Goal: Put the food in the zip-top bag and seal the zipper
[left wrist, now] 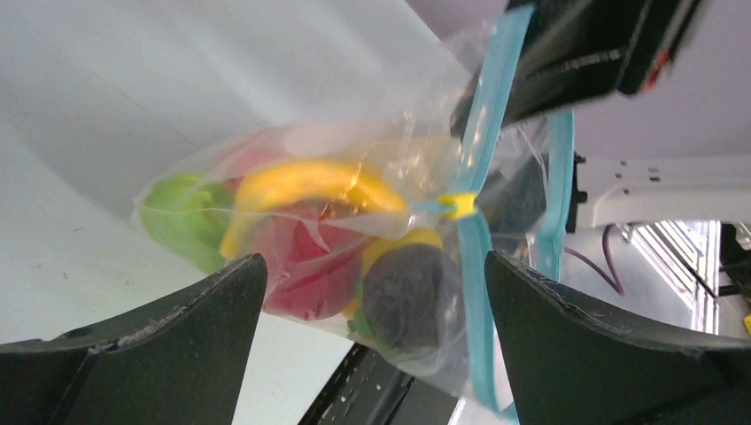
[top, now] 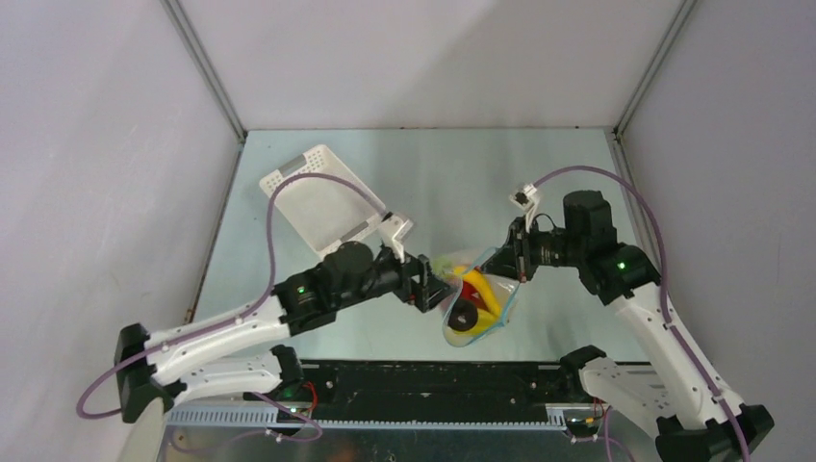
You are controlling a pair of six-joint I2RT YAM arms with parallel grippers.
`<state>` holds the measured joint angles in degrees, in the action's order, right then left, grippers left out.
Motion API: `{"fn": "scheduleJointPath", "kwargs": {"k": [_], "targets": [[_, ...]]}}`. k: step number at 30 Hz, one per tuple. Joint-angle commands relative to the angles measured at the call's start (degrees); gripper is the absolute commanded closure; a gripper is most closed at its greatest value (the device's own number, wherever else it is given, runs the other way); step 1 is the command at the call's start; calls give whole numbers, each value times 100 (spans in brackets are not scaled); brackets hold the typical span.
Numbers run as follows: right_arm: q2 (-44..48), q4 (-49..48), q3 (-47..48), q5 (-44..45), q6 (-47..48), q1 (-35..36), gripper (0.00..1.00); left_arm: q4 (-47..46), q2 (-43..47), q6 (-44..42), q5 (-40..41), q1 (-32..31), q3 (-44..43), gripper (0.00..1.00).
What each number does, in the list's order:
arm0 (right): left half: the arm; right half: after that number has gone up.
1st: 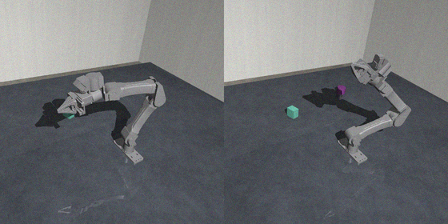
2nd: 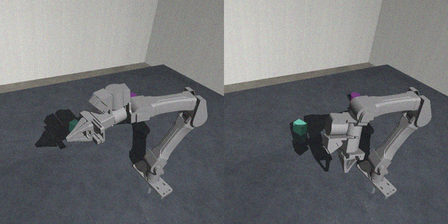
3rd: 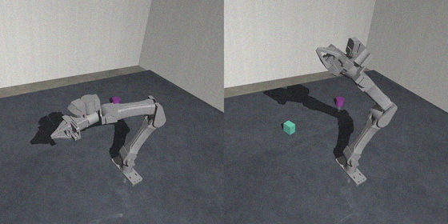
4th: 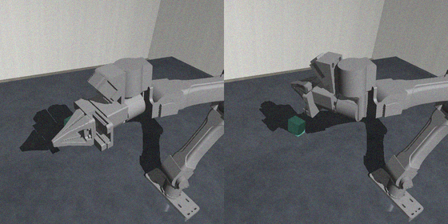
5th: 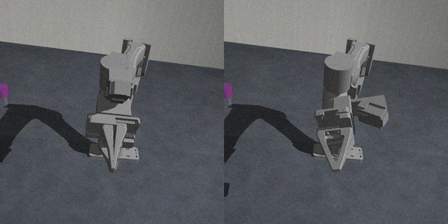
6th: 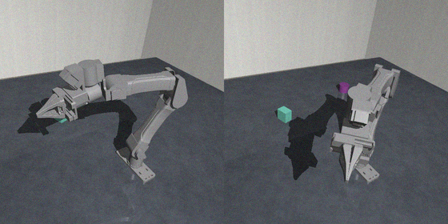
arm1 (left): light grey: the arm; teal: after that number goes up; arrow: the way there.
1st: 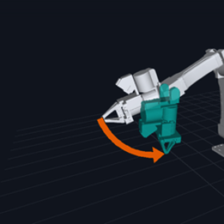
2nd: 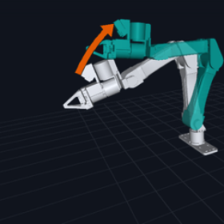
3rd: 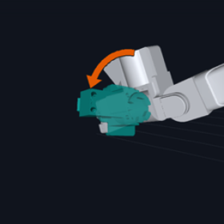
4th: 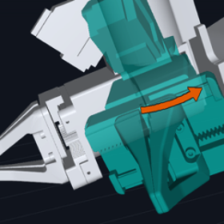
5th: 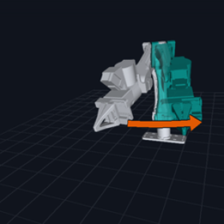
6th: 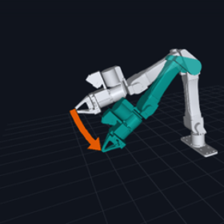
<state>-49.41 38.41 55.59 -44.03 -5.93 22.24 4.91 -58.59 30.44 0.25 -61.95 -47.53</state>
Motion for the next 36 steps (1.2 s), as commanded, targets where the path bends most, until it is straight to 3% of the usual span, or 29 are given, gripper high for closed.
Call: {"fn": "scheduleJointPath", "kwargs": {"k": [1,3,6,10,15,20,24,28,32,36], "targets": [[-452,-206,521,-1344,704,-83,100,-380,982,-303,-410,25,620,0],[-750,-93,639,-1804,917,-108,100,-384,1345,-567,-742,23,764,0],[-1241,437,998,-2335,1502,-123,100,-452,1829,-959,-623,31,1164,0],[-1440,1258,1260,-2604,2321,-119,100,-556,1895,-1541,-626,223,1402,0],[-1540,1255,1264,-2522,2193,-100,100,-703,1124,-2357,-2035,403,935,0],[-1929,1299,1265,-2890,2255,-86,100,-535,362,-3346,-2113,409,454,0],[-2087,1340,1267,-2829,2222,-60,100,-319,-198,-3665,-2515,410,-28,4],[-2093,1313,1267,-2721,2127,-44,100,-89,-722,-3904,-2843,410,-356,17],[-2145,1236,1262,-2588,1934,-60,100,199,-1058,-4010,-3212,405,-560,46],[-2256,1216,1264,-2395,1810,-87,100,113,-1196,-3881,-3401,407,-565,67]]}}
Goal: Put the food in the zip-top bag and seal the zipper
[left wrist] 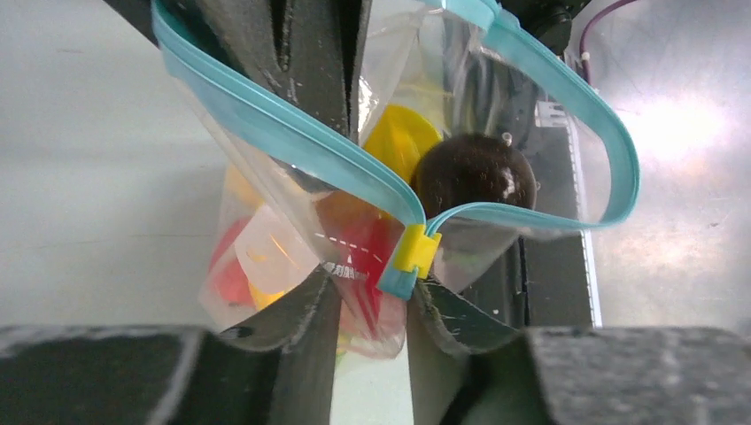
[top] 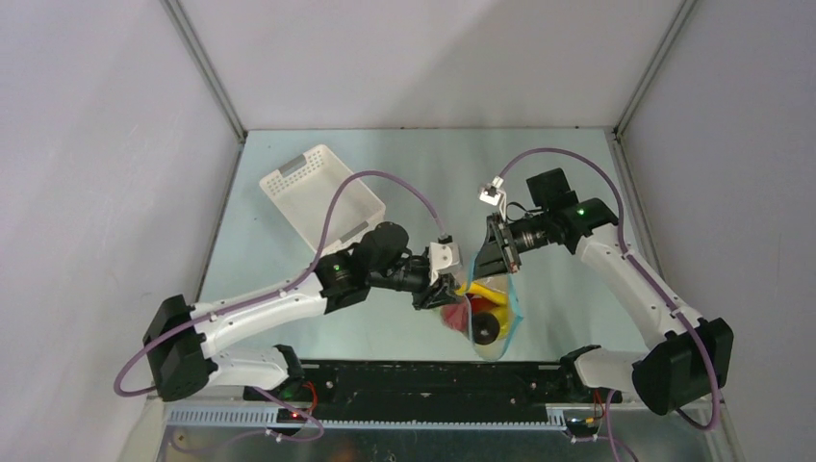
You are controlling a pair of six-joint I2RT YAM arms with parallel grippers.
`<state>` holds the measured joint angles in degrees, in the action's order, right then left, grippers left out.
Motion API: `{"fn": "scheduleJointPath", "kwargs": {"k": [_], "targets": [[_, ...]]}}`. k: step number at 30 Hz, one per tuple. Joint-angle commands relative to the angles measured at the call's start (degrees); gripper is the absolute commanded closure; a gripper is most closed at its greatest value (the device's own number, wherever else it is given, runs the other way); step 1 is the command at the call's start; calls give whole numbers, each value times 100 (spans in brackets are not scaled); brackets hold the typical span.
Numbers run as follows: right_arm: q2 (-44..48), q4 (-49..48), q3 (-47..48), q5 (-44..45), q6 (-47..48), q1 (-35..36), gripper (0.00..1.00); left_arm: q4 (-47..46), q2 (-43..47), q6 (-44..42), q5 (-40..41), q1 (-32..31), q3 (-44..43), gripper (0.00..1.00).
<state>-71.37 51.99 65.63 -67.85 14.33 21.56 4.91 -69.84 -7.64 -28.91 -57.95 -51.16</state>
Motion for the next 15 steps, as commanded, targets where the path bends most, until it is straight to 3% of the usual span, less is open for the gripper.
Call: {"fn": "scheduleJointPath", "kwargs": {"k": [1,4,6,8,10,15], "targets": [[-65,-143,259,20,-227,-29,100,110,-81,-39,-504,11,-206,72],[-30,-181,263,355,-360,-59,100,62,-29,44,-504,12,-208,97],[10,-215,263,743,-502,-90,99,-45,40,250,-442,6,-175,100],[84,-245,264,1282,-715,-128,86,-239,128,578,-313,11,-111,100],[265,-324,224,1921,-943,-145,66,-422,211,948,-96,12,-19,100],[1126,-602,74,3389,-1537,-161,39,-896,454,1843,458,1,337,100]]}}
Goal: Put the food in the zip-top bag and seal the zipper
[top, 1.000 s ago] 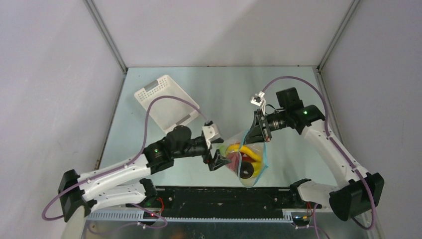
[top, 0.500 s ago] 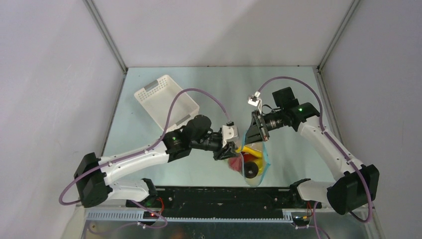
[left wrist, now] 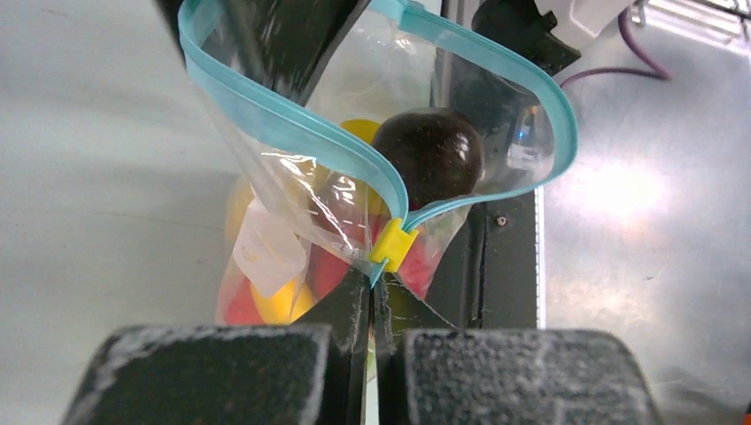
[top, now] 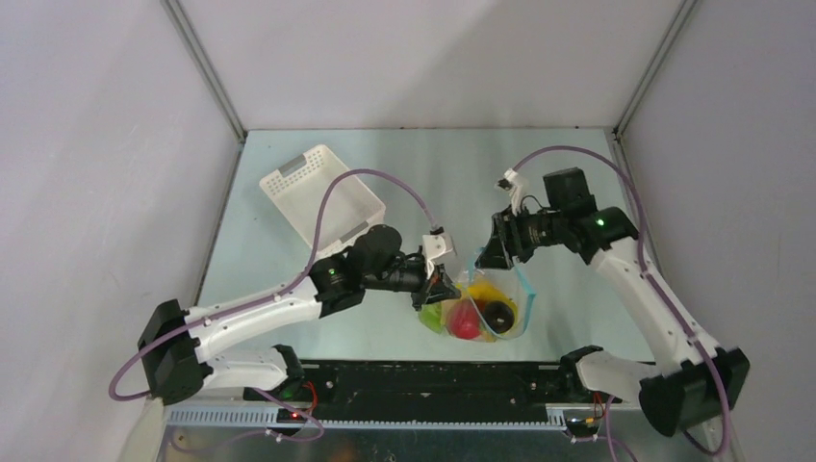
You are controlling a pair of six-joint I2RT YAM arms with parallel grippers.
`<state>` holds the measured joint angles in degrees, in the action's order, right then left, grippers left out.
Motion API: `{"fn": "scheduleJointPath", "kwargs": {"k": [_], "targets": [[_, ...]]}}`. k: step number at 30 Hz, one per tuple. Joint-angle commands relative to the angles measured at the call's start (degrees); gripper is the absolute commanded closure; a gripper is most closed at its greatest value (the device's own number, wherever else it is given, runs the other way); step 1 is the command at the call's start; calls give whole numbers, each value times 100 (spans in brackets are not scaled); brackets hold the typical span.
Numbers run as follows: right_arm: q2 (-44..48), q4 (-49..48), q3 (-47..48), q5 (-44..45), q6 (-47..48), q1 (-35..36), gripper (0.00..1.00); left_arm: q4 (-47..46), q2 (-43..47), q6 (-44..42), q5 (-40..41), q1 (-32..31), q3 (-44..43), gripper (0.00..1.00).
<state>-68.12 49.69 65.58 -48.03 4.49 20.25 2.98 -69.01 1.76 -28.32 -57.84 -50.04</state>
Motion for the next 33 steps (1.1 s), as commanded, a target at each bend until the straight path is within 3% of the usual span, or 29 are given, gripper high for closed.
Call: {"fn": "scheduleJointPath", "kwargs": {"k": [1,5,9,15,19,22,25,29,33], "targets": [[910,-368,69,1523,-589,-25,35,-890,406,1148,512,-13,281,100],[1569,-323,-86,1796,-512,-13,27,-1094,553,1545,593,-11,459,100],[1925,-393,-237,1363,-19,227,26,-682,525,1335,535,-44,259,100],[1930,-919,-242,1344,1299,2120,27,-181,488,1038,465,-135,-118,100],[1742,-977,-182,1353,1628,2739,30,-235,608,1052,516,-159,-88,100],[1808,-948,-185,1927,1174,3046,32,-271,740,1173,787,-157,21,100],[2139,-788,-225,3944,-51,3242,30,-272,915,1232,820,-158,195,100],[2730,-252,-292,5936,-1546,2990,28,-387,1101,1334,900,-162,414,100],[3470,-10,-631,5835,-1911,2572,26,-528,1259,1421,882,-157,628,100]]}}
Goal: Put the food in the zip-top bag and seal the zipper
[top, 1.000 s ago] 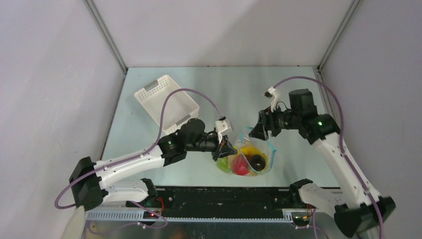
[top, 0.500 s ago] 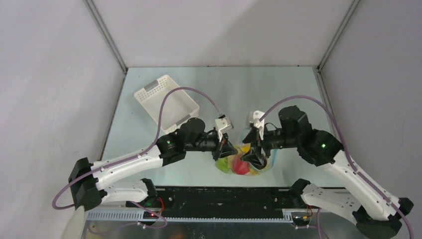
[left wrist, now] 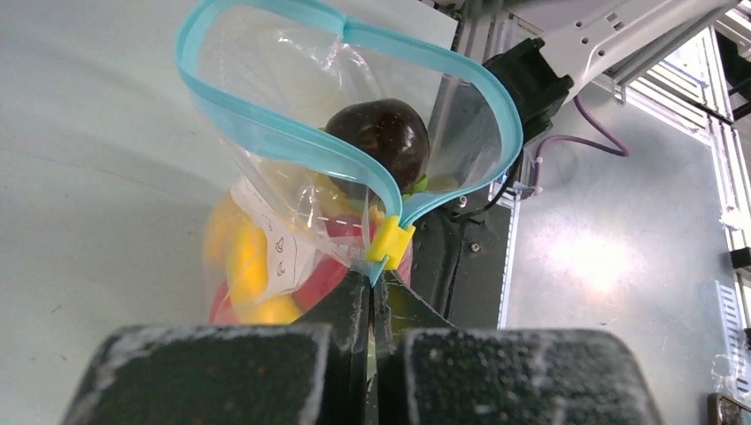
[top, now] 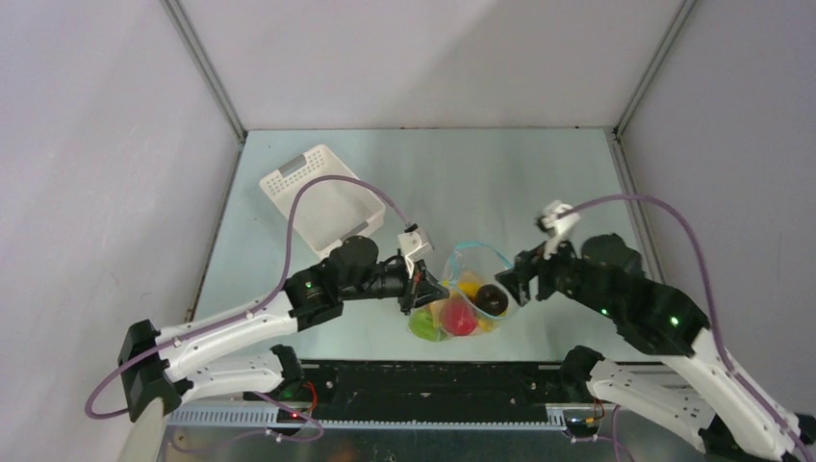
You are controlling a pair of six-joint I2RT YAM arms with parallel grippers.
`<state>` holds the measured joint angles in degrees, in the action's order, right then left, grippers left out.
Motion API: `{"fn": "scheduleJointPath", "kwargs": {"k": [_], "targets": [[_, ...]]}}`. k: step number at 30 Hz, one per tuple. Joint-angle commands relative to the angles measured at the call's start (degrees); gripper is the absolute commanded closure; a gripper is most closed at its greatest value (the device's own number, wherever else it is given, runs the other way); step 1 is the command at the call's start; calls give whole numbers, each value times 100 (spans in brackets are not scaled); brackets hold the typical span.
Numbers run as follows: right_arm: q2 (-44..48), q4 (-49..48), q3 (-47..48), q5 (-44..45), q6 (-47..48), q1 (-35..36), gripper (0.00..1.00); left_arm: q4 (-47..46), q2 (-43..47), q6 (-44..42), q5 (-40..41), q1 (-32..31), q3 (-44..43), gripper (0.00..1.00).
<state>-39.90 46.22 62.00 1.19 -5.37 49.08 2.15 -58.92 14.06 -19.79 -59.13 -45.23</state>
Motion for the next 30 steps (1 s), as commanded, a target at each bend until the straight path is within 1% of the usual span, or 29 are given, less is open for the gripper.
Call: {"fn": "scheduleJointPath", "kwargs": {"k": [1,4,6,8,10,13,14,15,16,18,20,24,26,28,30], "targets": [[880,250,-501,761,-894,-425,26,-458,310,188,11,-32,182,100],[1244,-100,-1018,204,-878,-598,25,-346,481,8,-136,-29,387,100],[1300,-381,-1307,167,-978,-725,25,-265,648,-130,-167,-24,510,100],[1159,-492,-1385,38,-1132,-902,26,-252,852,-188,-81,-19,643,100],[916,-567,-1391,-381,-1253,-1119,28,-257,923,-171,39,-19,695,100],[701,-694,-1400,-1013,-1336,-1143,33,-91,884,-153,42,-19,673,100],[577,-678,-1405,-1089,-1355,-1104,35,-96,832,-147,26,-24,669,100],[508,-650,-1407,-1128,-1359,-1081,36,-106,804,-127,10,-21,657,100],[386,-579,-1409,-1098,-1365,-1042,39,-112,752,-112,6,-20,652,100],[271,-475,-1410,-827,-1407,-1006,42,-108,712,-43,53,-19,636,100],[328,-493,-1410,-710,-1502,-1000,43,-113,703,-7,76,-17,643,100],[667,-640,-1410,-792,-1486,-1001,42,-142,756,55,51,-24,664,100],[615,-517,-1410,-943,-1425,-1001,42,-175,806,104,78,-25,677,100],[418,-424,-1487,-1046,-1510,-951,44,-187,846,149,140,-19,667,100],[220,-476,-1636,-933,-1653,-788,46,-189,848,206,141,-18,649,100]]}}
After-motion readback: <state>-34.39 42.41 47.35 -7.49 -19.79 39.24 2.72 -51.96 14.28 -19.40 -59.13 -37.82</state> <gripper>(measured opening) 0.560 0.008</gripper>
